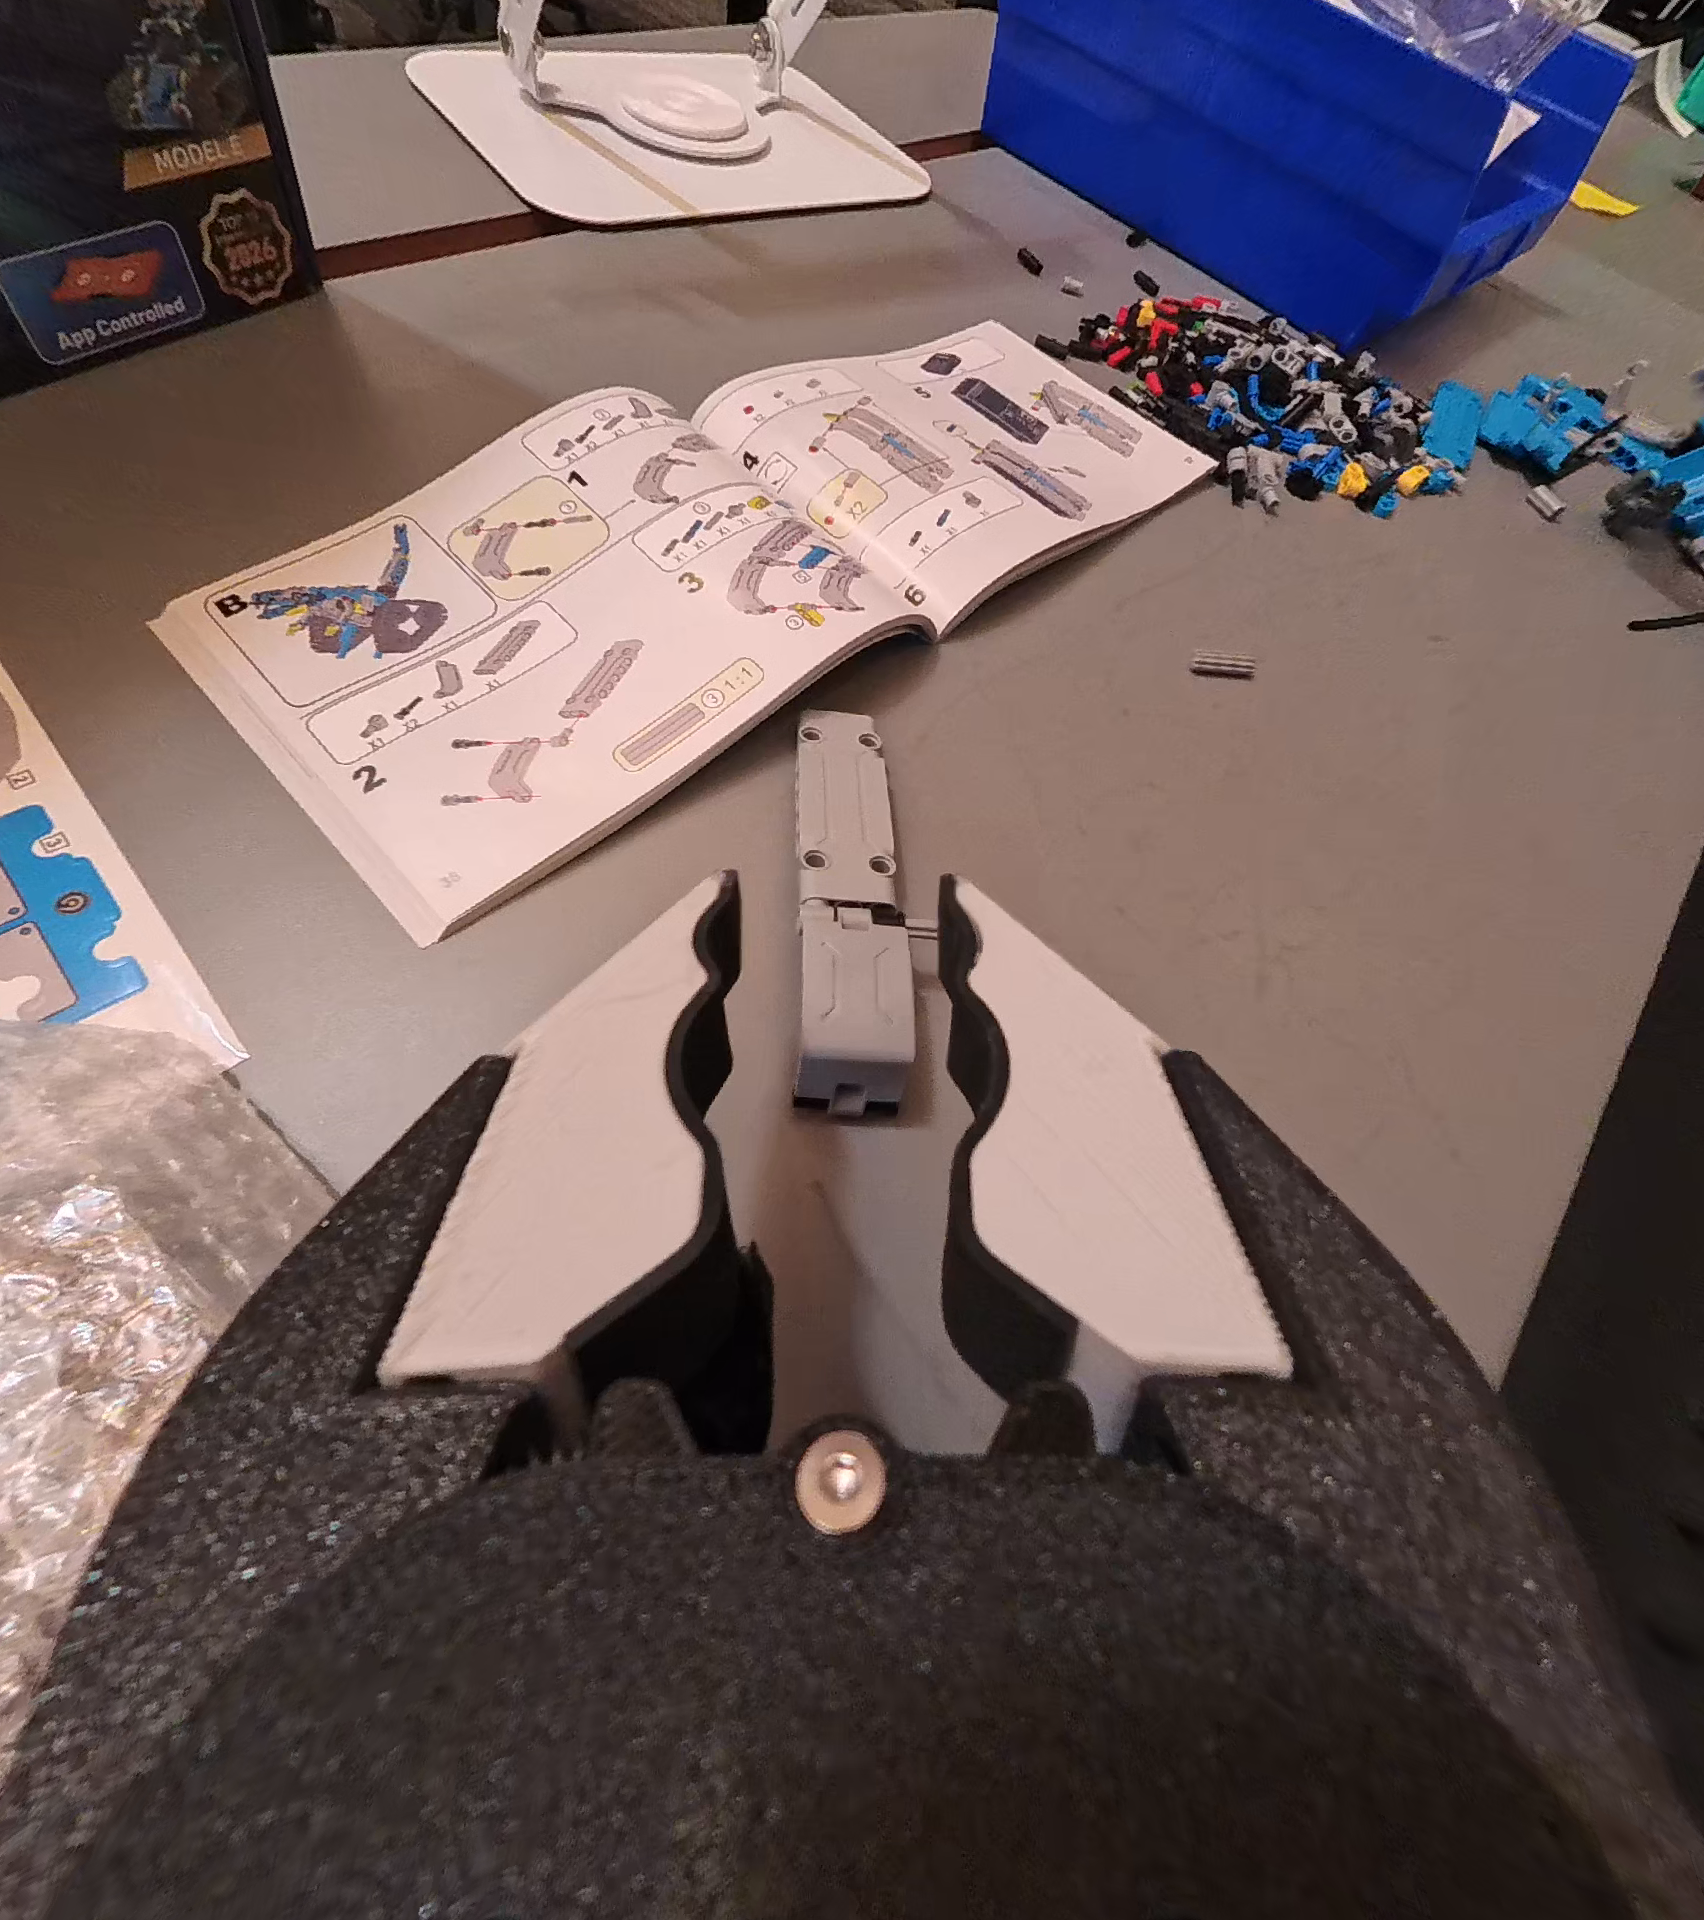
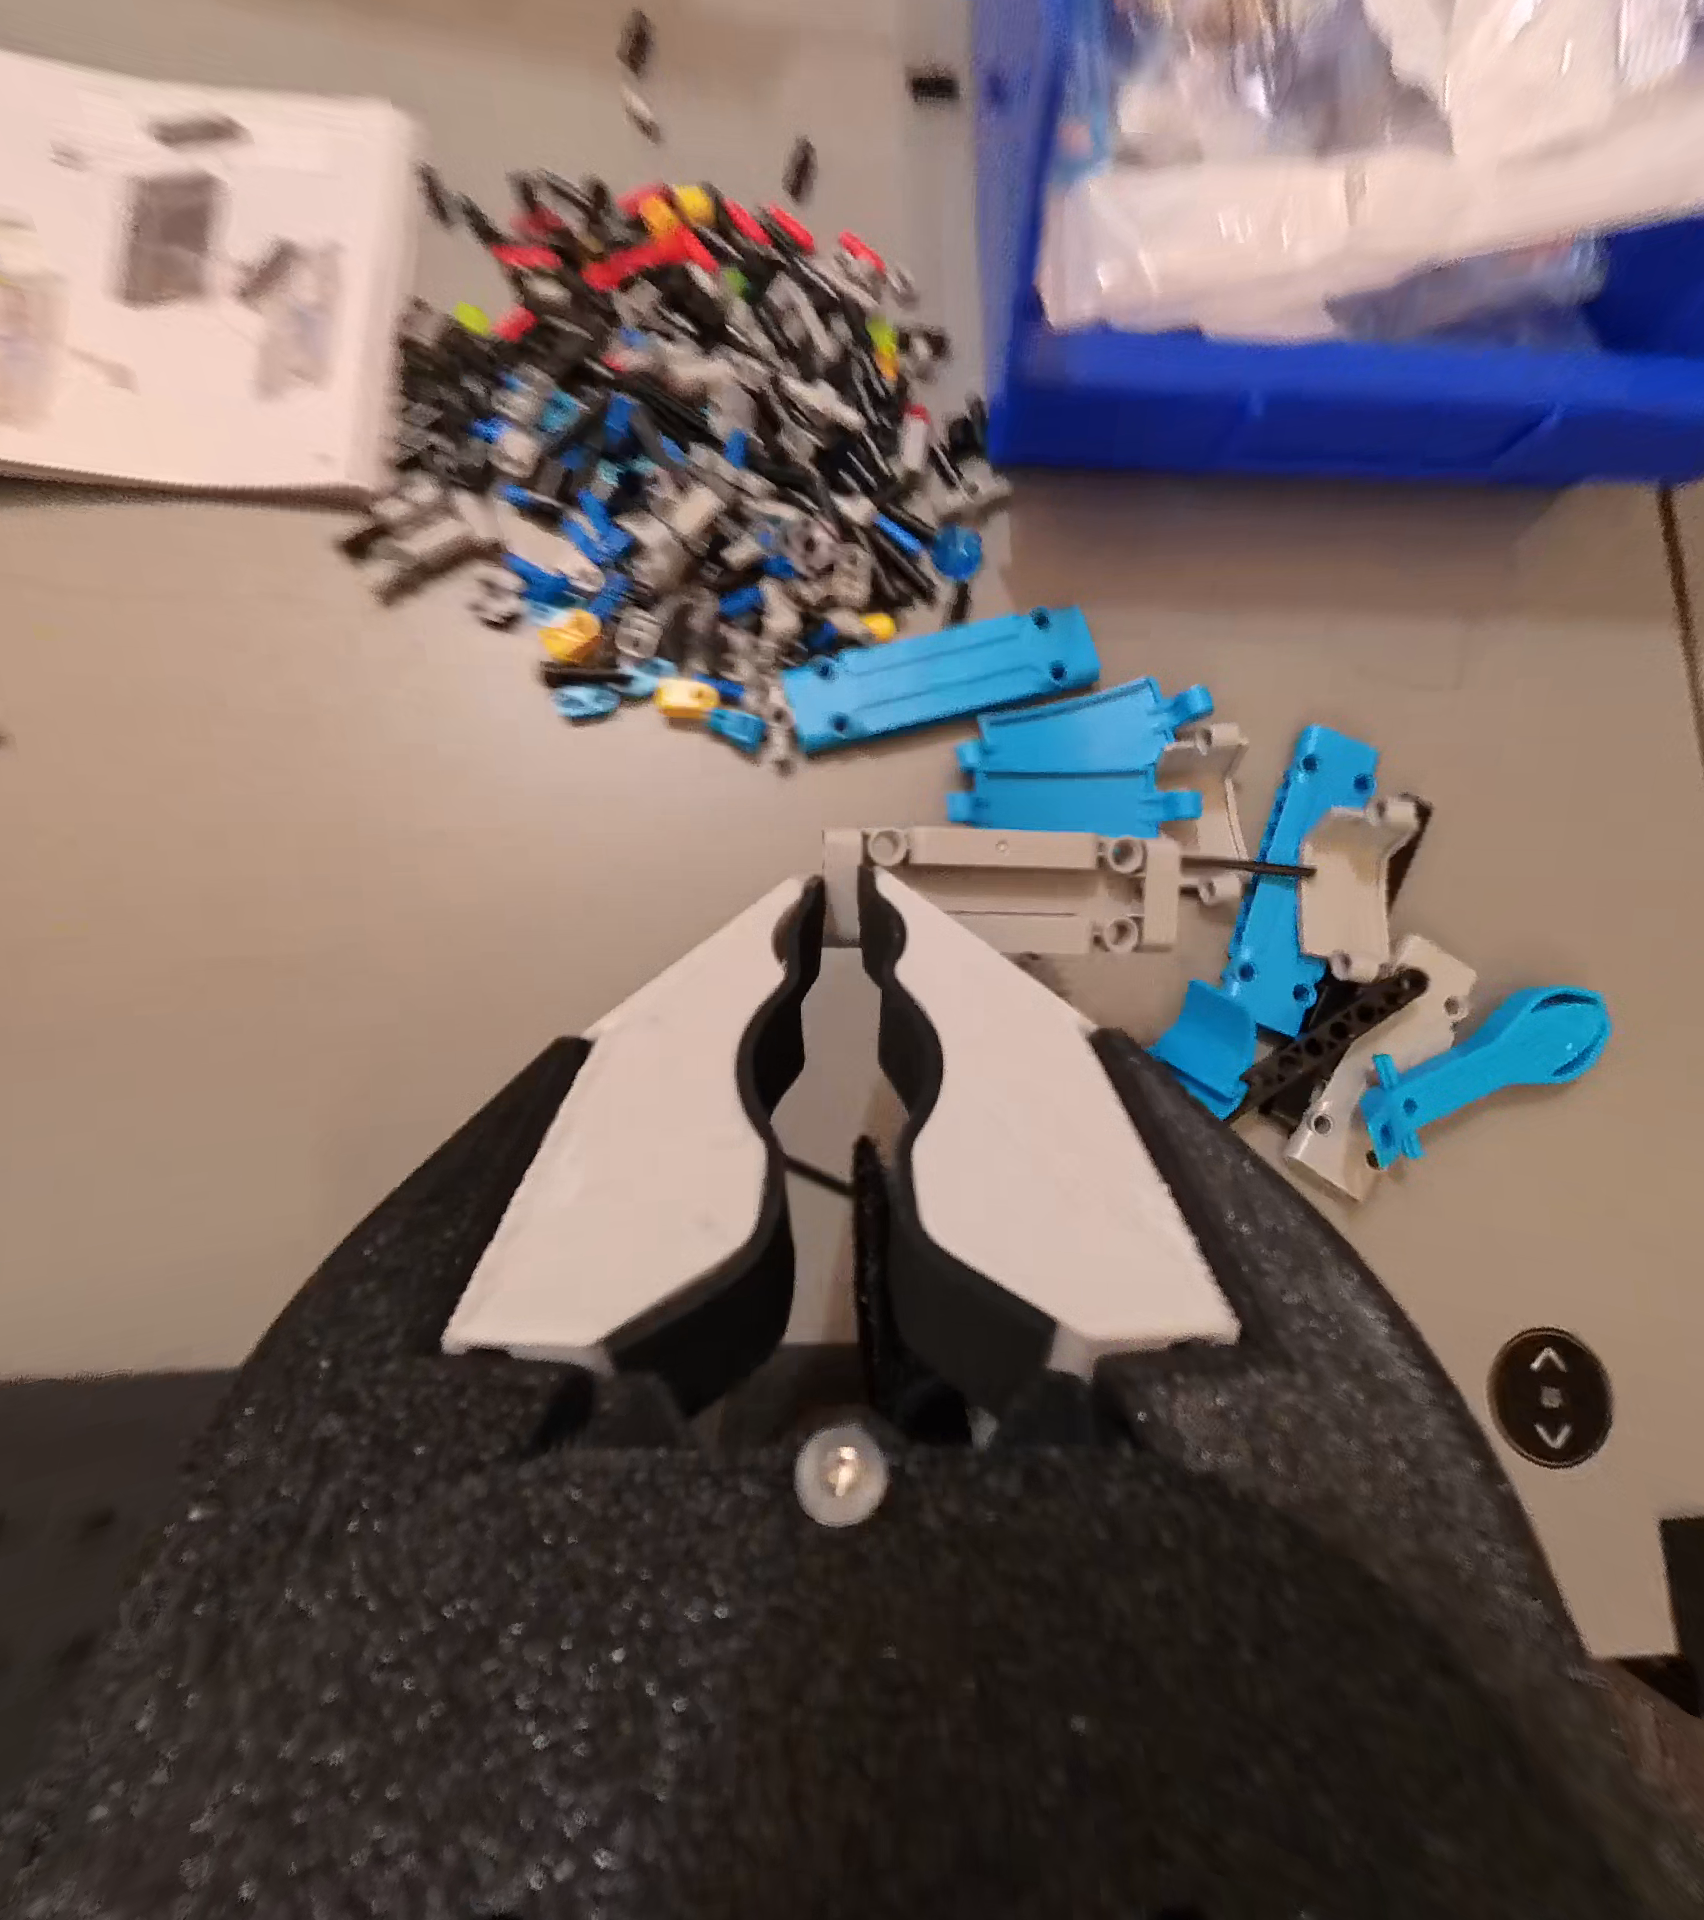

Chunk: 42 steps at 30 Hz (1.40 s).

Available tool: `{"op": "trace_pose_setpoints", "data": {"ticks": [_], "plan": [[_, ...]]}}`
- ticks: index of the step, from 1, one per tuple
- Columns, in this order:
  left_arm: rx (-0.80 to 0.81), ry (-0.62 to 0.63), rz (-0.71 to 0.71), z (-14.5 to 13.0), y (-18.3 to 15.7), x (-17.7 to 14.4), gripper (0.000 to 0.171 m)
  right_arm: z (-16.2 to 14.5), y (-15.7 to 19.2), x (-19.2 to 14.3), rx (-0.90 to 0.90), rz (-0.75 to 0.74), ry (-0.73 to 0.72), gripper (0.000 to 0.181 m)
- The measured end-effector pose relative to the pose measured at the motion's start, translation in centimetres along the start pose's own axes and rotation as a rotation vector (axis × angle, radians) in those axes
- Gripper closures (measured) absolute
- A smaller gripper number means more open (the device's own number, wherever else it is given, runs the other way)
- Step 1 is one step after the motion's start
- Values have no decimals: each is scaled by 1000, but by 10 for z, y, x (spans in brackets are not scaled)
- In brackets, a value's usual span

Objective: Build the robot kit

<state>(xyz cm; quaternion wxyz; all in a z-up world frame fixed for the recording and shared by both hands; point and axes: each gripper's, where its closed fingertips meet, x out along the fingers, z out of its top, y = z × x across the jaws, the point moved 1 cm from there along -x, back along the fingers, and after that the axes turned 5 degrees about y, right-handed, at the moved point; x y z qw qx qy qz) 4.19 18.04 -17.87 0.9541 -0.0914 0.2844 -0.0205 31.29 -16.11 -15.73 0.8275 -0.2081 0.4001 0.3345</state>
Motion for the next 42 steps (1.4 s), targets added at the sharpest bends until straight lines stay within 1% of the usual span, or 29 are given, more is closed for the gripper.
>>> {"op": "trace_pose_setpoints", "data": {"ticks": [2,4,7,9,12,15,18,22,24,26,27,28,30,31,32,34,36,38,40,41,42], "plan": [[-8,5,2,-1,1,0,135,14,24,-26,-51,42,-69,176],[-14,-6,5,1,2,-1,135,27,59,-46,-123,118,-143,176],[-17,-22,16,3,5,-4,135,31,127,-52,-244,278,-185,176],[-21,-34,19,5,6,-6,135,21,178,-41,-313,396,-152,176],[-29,-35,16,5,6,-7,135,-15,250,-20,-454,537,-17,176],[-33,-28,3,4,4,-7,134,-36,298,-9,-564,599,48,176],[-32,-28,-6,5,2,-7,134,-39,324,-1,-647,604,58,176],[-46,-22,-16,4,3,-6,134,-45,343,13,-726,601,95,175],[-55,-22,-22,4,3,-6,134,-42,348,14,-716,611,92,175],[-57,-22,-26,4,2,-6,134,-42,348,15,-670,632,110,175],[-59,-22,-29,4,2,-7,134,-42,347,14,-647,652,115,174],[-60,-27,-34,5,1,-8,134,-40,347,11,-623,684,110,168],[-58,-35,-44,7,-2,-10,134,-30,341,0,-559,749,79,165],[-55,-37,-46,7,-3,-10,134,-22,332,-6,-525,766,44,165],[-51,-38,-48,7,-4,-11,134,-11,318,-9,-496,752,4,165],[-46,-34,-50,7,-5,-11,134,9,270,-7,-448,647,-69,163],[-41,-36,-49,7,-6,-11,134,23,201,-2,-375,498,-103,158],[-34,-29,-45,6,-6,-10,134,21,120,2,-242,344,-80,156],[-28,-13,-44,4,-7,-8,134,2,35,0,-76,184,-44,156],[-27,-7,-46,3,-7,-7,134,-13,-3,-3,-9,111,-25,154],[-26,-5,-47,2,-8,-7,134,-31,-32,-6,42,60,6,151]]}}
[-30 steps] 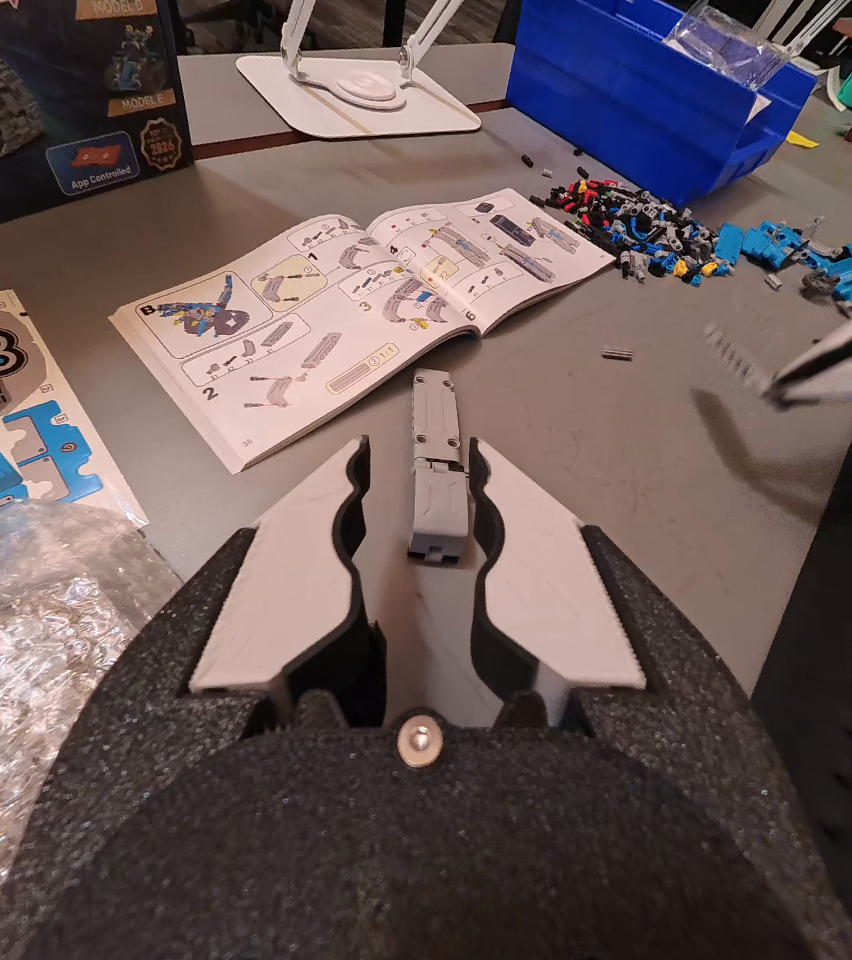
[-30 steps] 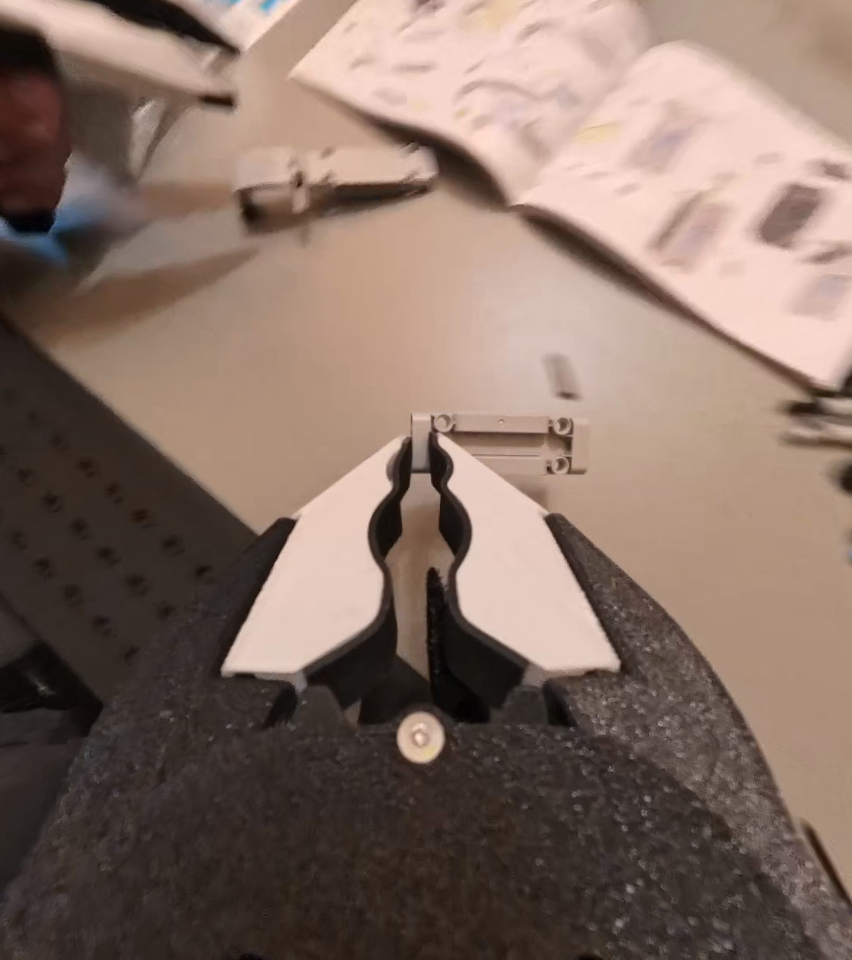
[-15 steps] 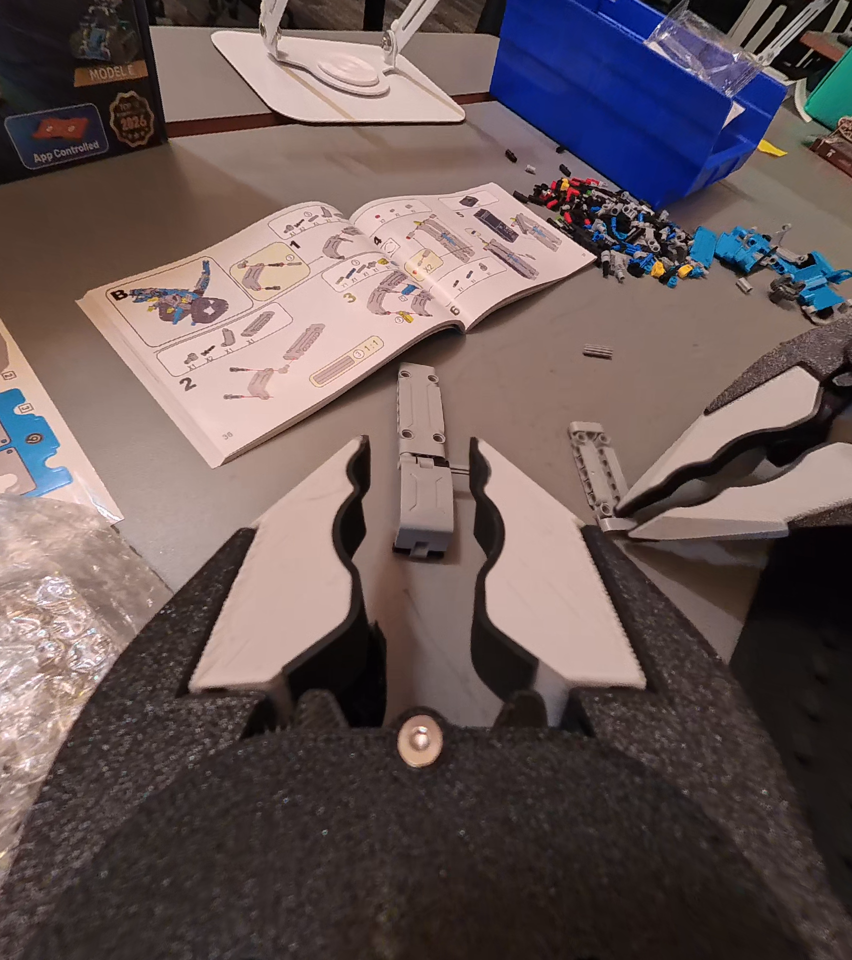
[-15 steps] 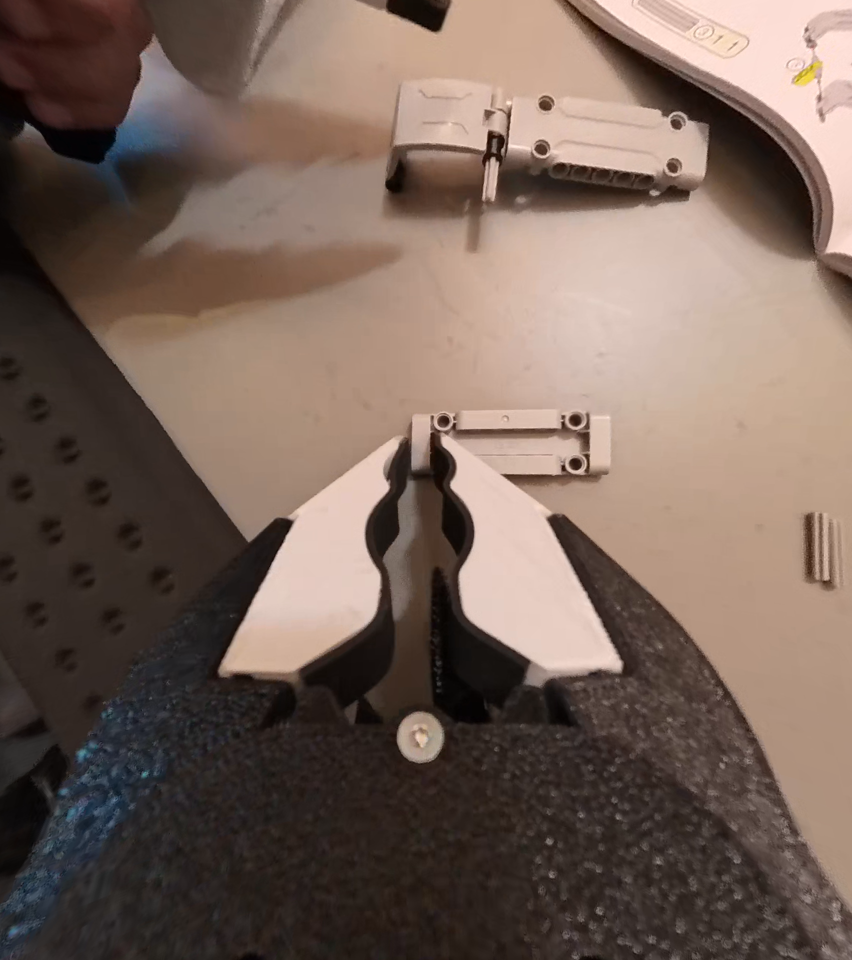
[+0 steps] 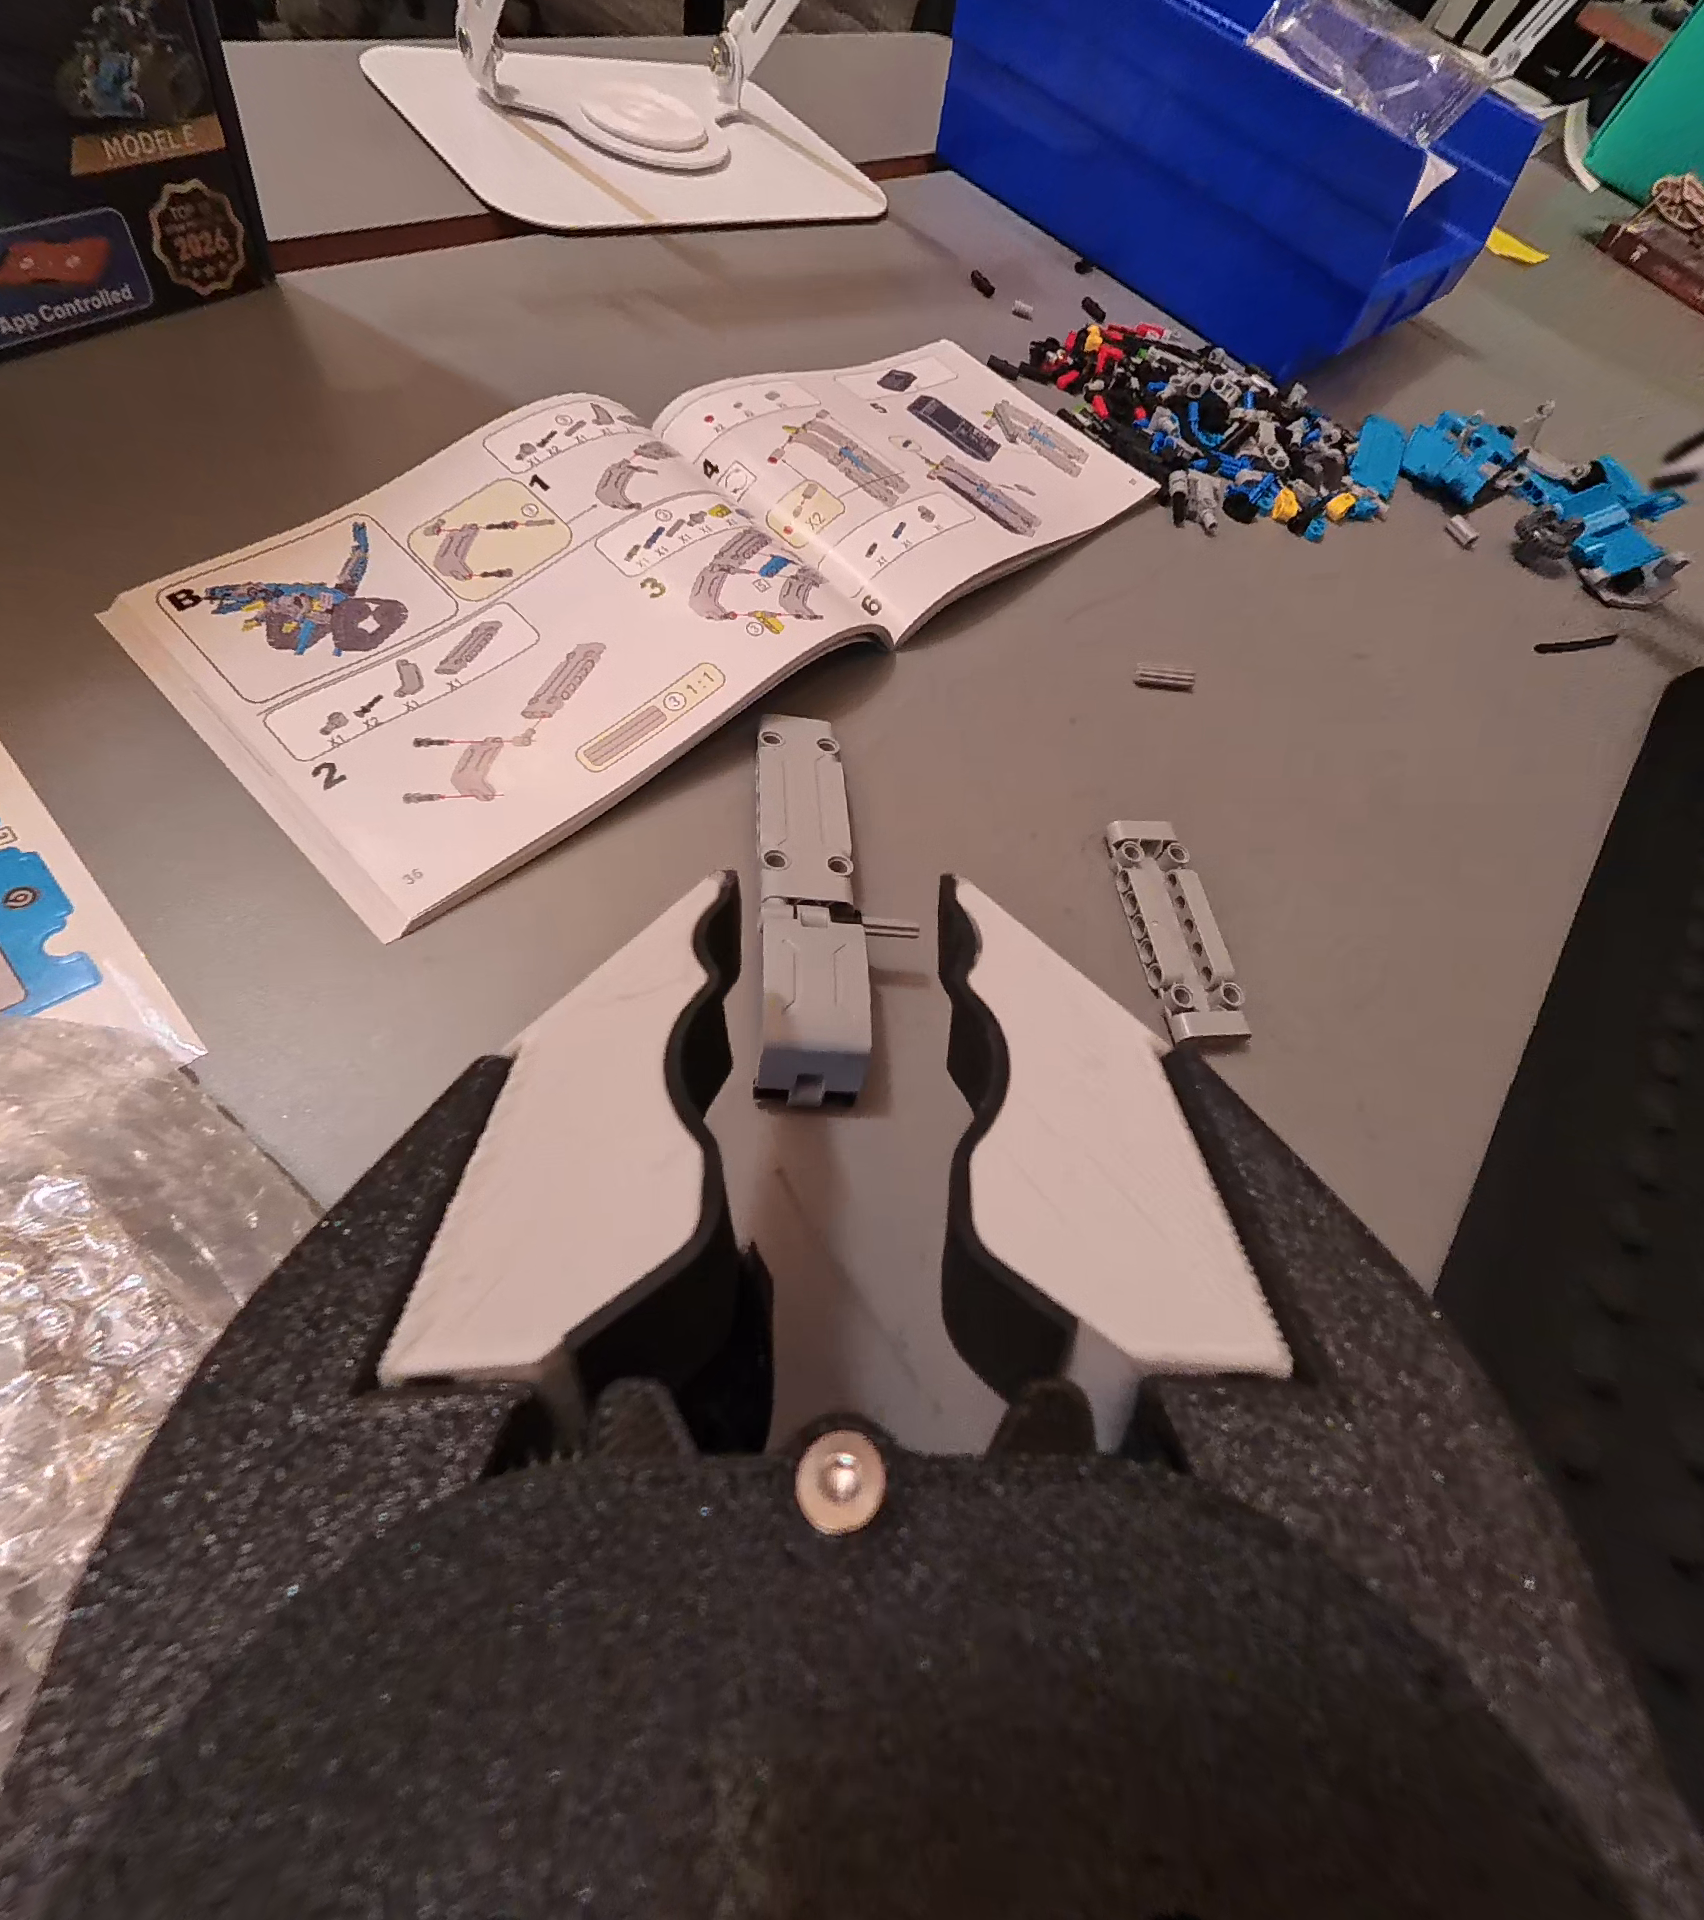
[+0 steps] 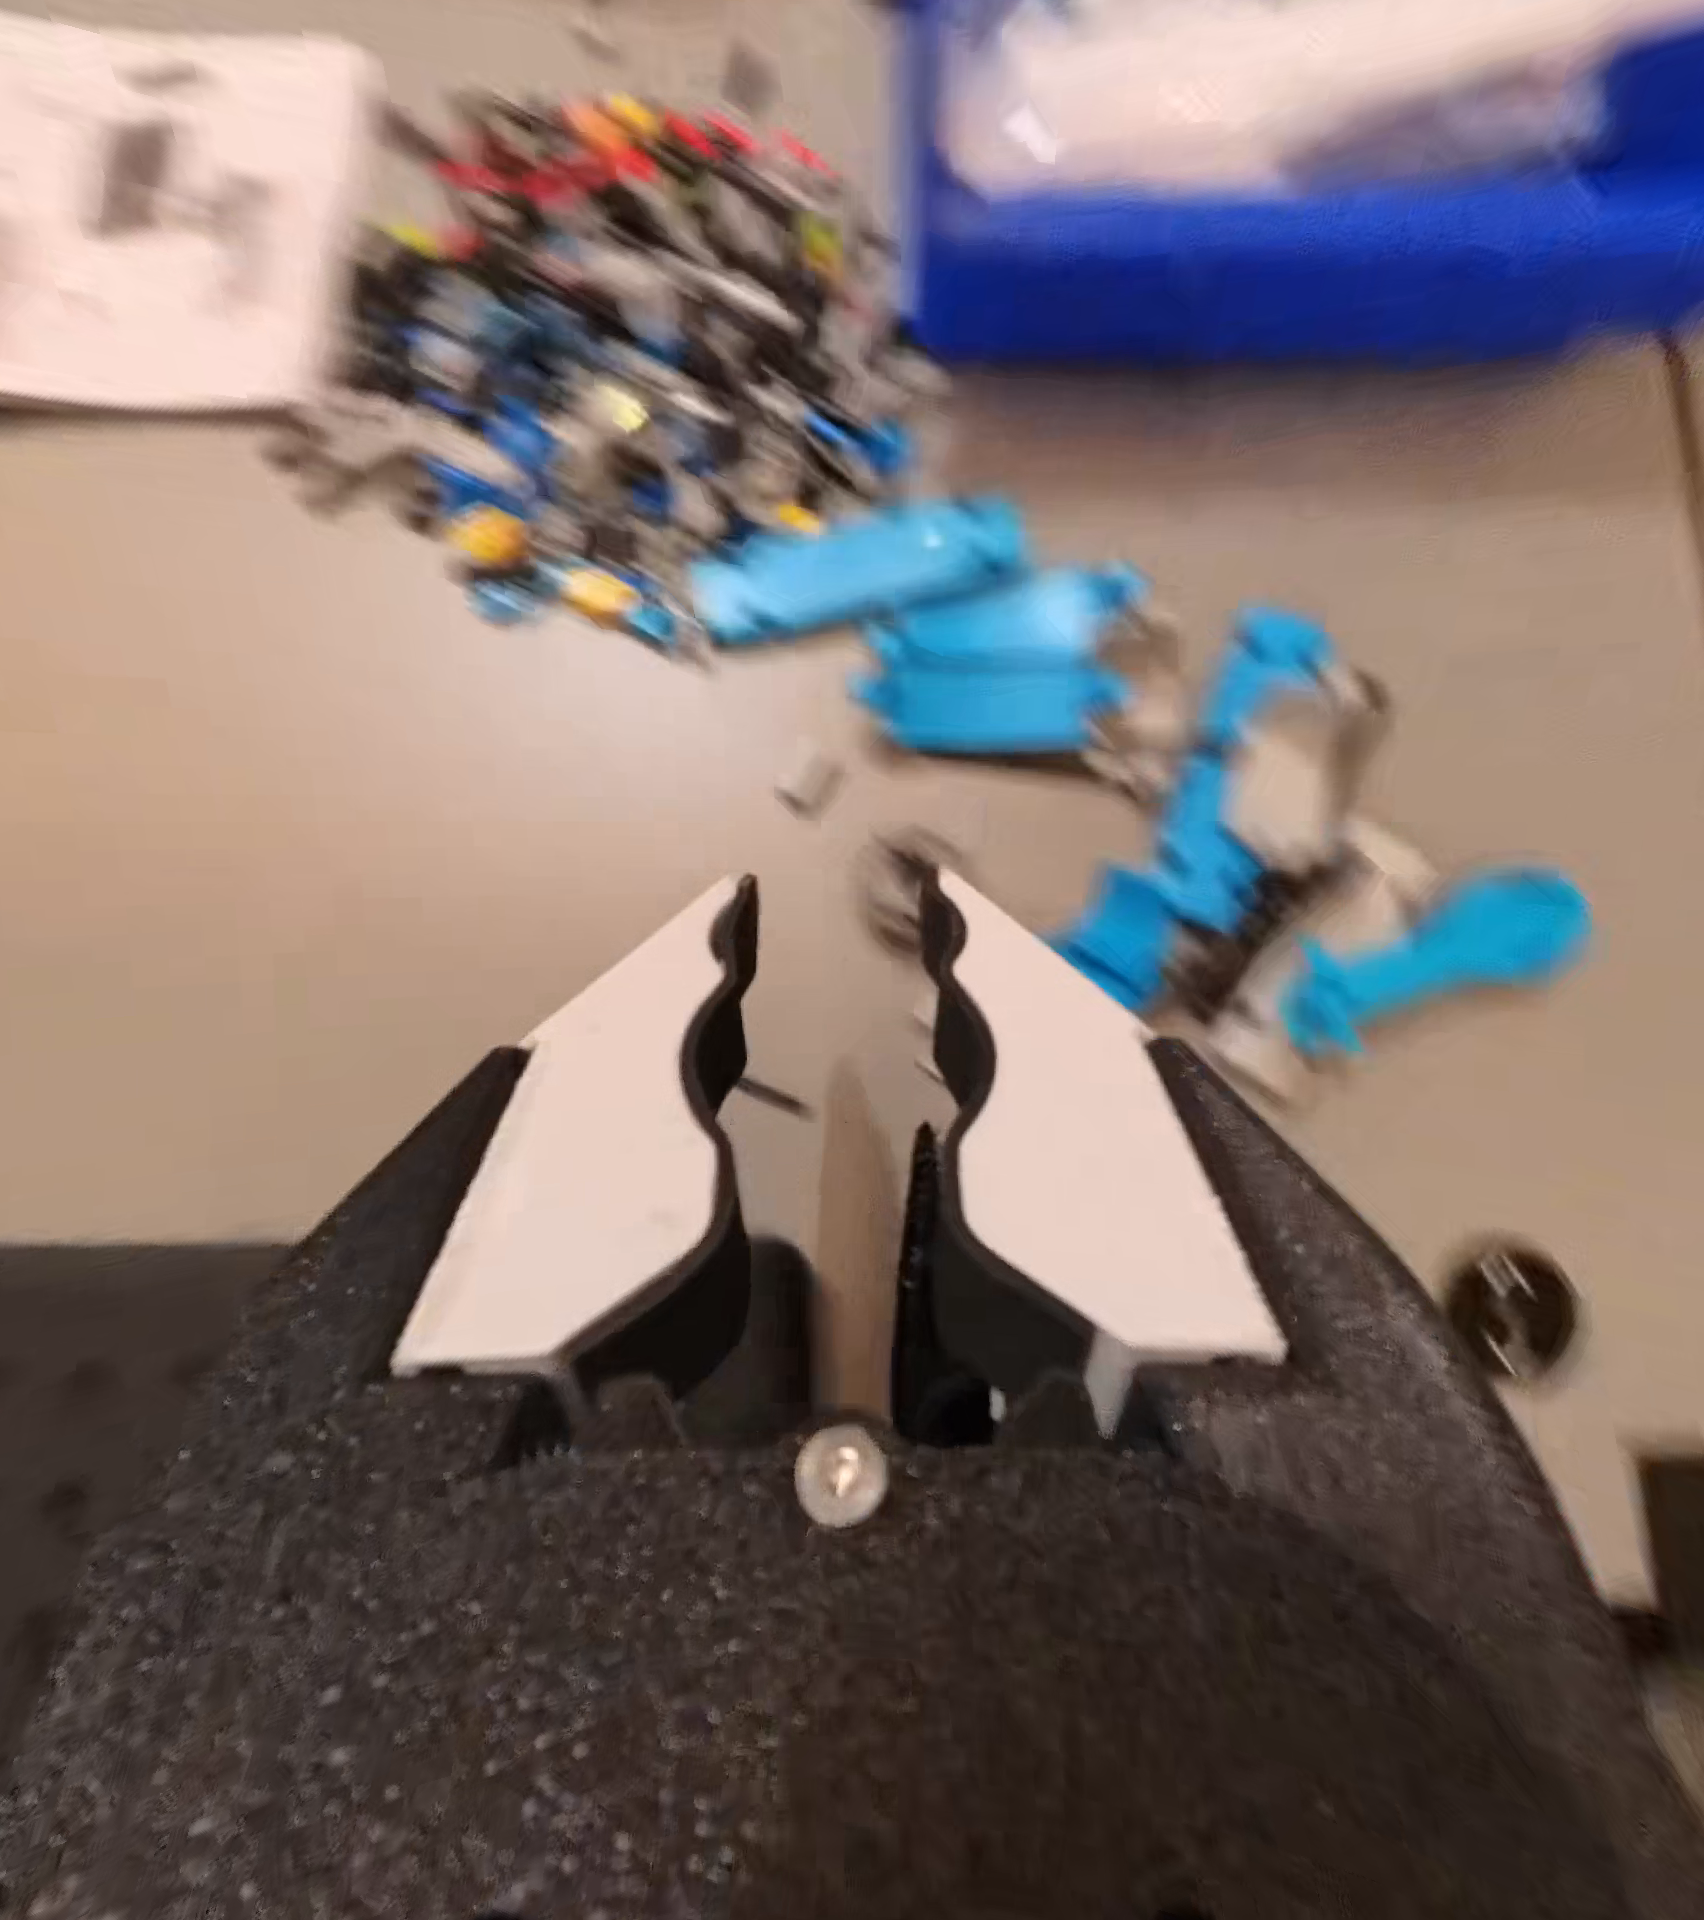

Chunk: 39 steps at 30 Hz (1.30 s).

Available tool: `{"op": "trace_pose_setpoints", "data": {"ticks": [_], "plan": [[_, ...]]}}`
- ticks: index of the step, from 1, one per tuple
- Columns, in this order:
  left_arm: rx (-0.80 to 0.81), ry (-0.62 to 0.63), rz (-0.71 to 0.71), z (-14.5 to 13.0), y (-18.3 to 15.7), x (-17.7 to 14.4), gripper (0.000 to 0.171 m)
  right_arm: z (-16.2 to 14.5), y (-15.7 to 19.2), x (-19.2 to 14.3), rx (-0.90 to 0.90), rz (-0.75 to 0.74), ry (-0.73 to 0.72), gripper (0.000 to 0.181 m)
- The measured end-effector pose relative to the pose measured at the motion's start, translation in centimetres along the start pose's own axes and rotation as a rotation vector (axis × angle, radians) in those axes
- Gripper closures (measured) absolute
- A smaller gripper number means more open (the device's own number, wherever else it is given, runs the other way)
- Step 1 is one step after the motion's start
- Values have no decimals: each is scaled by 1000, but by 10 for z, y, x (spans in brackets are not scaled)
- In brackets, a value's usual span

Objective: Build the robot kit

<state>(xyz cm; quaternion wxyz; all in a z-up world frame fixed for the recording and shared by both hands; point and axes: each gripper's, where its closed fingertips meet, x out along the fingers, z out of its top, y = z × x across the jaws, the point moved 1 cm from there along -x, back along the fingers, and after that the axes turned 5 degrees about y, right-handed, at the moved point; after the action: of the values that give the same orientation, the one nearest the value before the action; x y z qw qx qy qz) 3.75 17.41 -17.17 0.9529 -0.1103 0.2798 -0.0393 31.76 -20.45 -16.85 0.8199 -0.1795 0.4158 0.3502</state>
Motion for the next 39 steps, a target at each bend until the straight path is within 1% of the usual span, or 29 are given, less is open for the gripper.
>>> {"op": "trace_pose_setpoints", "data": {"ticks": [1,2,3,5,7,10,13,16,18,19,22,24,26,27,29,30,32,34,35,37,39], "plan": [[3,2,1,0,0,0,134,-18,-20,-3,41,-19,44,144],[6,5,4,-1,0,1,134,-35,-32,-4,66,-25,82,137],[8,9,6,-2,0,2,134,-47,-39,-5,71,-32,92,136],[12,16,10,-3,0,3,134,-62,-41,-3,68,-14,75,140],[12,18,14,-3,2,4,134,-71,-39,0,88,3,62,140],[9,19,22,-3,4,4,134,-72,-39,4,96,5,20,143],[5,23,23,-4,5,5,134,-61,-44,3,80,-14,-55,150],[10,23,26,-4,5,4,134,-55,-51,4,93,-14,-94,157],[13,21,30,-4,6,4,134,-57,-51,6,131,39,-84,165],[12,22,32,-4,6,4,134,-60,-53,7,141,47,-63,172],[10,18,32,-3,7,3,135,-63,-55,3,145,48,-65,173],[12,18,30,-3,6,3,135,-65,-61,-4,133,-2,-57,174],[18,17,29,-2,5,3,135,-70,-67,-14,84,-72,5,174],[22,16,31,-2,4,2,135,-74,-72,-20,42,-136,51,174],[27,15,30,-2,3,2,135,-78,-86,-35,-98,-315,156,174],[29,13,28,-1,3,2,135,-79,-90,-41,-151,-376,201,174],[36,9,28,0,1,1,135,-78,-92,-51,-177,-419,252,174],[45,0,33,2,1,-1,135,-65,-86,-60,-152,-405,202,174],[48,-5,36,2,1,-2,135,-55,-75,-63,-142,-364,157,174],[48,-10,45,3,3,-3,135,-31,-42,-66,-148,-258,48,174],[38,-7,45,3,4,-3,135,-4,6,-62,-208,-127,-51,174]]}}
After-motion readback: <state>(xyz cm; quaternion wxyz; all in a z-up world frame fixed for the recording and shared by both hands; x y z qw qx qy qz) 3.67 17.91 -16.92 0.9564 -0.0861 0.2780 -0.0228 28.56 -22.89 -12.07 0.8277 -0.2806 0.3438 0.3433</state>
